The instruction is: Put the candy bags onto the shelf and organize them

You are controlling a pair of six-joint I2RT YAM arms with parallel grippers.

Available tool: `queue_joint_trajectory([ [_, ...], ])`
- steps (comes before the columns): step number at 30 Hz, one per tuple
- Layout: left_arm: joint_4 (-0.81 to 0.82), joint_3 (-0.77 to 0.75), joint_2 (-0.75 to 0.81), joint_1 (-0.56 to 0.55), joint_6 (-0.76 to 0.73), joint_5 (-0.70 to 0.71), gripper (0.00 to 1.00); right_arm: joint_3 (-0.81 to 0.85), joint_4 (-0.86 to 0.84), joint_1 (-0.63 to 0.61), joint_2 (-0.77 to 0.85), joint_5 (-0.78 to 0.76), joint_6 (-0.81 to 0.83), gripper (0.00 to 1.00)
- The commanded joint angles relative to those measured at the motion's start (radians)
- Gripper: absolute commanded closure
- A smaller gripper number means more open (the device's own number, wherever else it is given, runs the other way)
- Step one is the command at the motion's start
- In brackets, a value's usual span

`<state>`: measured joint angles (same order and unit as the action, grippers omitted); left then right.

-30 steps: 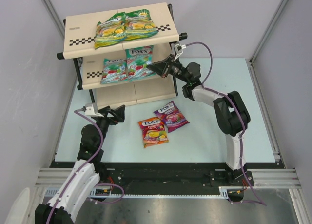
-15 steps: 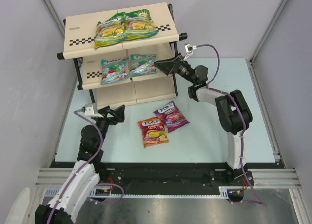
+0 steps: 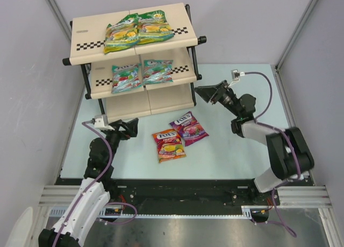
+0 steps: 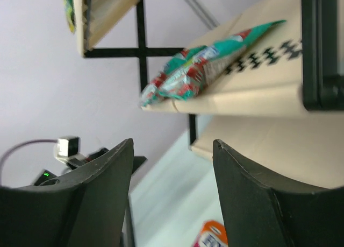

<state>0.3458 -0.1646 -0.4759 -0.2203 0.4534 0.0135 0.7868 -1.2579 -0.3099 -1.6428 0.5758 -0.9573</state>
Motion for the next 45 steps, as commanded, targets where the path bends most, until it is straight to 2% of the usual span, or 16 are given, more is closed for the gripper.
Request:
queue_joint_trajectory([
  [1, -0.045, -0.049, -0.018, 0.001, 0.037, -0.03, 0.0, -0.084, 0.343, -0.036, 0.231, -0.129, 0.246, 0.35],
  [2, -0.048, -0.049, -0.027, 0.001, 0.045, -0.03, 0.0, -0.084, 0.543, -0.056, 0.282, -0.167, 0.3, 0.34],
  [3, -0.048, -0.047, -0.038, -0.001, 0.063, -0.029, 0.0, -0.084, 0.624, -0.075, 0.299, -0.21, 0.39, 0.34],
  [4, -0.048, -0.046, -0.067, -0.002, 0.074, -0.033, 0.0, -0.086, 0.688, -0.101, 0.31, -0.285, 0.416, 0.33],
  [6, -0.03, -0.038, -0.096, -0.014, 0.097, -0.047, 0.0, -0.102, 0.794, -0.106, 0.311, -0.31, 0.433, 0.31],
  [15, 0.009, -0.035, -0.173, -0.137, 0.114, 0.029, 0.0, -0.143, 0.815, -0.09, 0.132, -0.241, 0.424, 0.24],
  [23, 0.002, -0.016, -0.152, -0.143, 0.113, 0.036, 0.0, -0.143, 0.775, -0.084, -0.041, -0.206, 0.416, 0.22],
  [31, 0.019, -0.016, -0.171, -0.142, 0.11, 0.028, 0.0, -0.141, 0.83, -0.109, -0.092, -0.231, 0.479, 0.22],
  [36, 0.032, -0.013, -0.187, -0.143, 0.11, 0.023, 0.0, -0.141, 0.838, -0.141, -0.13, -0.22, 0.493, 0.25],
  [37, 0.03, -0.013, -0.187, -0.143, 0.108, 0.023, 0.0, -0.141, 0.835, -0.144, -0.137, -0.215, 0.496, 0.27],
  [39, 0.032, -0.012, -0.185, -0.143, 0.108, 0.023, 0.0, -0.143, 0.831, -0.152, -0.153, -0.206, 0.491, 0.42],
  [40, 0.033, -0.012, -0.185, -0.143, 0.108, 0.023, 0.0, -0.143, 0.824, -0.152, -0.157, -0.202, 0.489, 0.5],
  [41, 0.032, -0.013, -0.185, -0.143, 0.107, 0.023, 0.0, -0.143, 0.819, -0.152, -0.16, -0.199, 0.483, 0.66],
  [43, 0.029, -0.013, -0.184, -0.142, 0.105, 0.023, 0.0, -0.147, 0.802, -0.152, -0.157, -0.186, 0.48, 0.79],
  [44, 0.028, -0.013, -0.185, -0.143, 0.105, 0.023, 0.0, -0.149, 0.798, -0.15, -0.153, -0.183, 0.476, 0.9],
  [45, 0.027, -0.013, -0.182, -0.143, 0.103, 0.023, 0.0, -0.15, 0.793, -0.149, -0.147, -0.177, 0.476, 0.95],
])
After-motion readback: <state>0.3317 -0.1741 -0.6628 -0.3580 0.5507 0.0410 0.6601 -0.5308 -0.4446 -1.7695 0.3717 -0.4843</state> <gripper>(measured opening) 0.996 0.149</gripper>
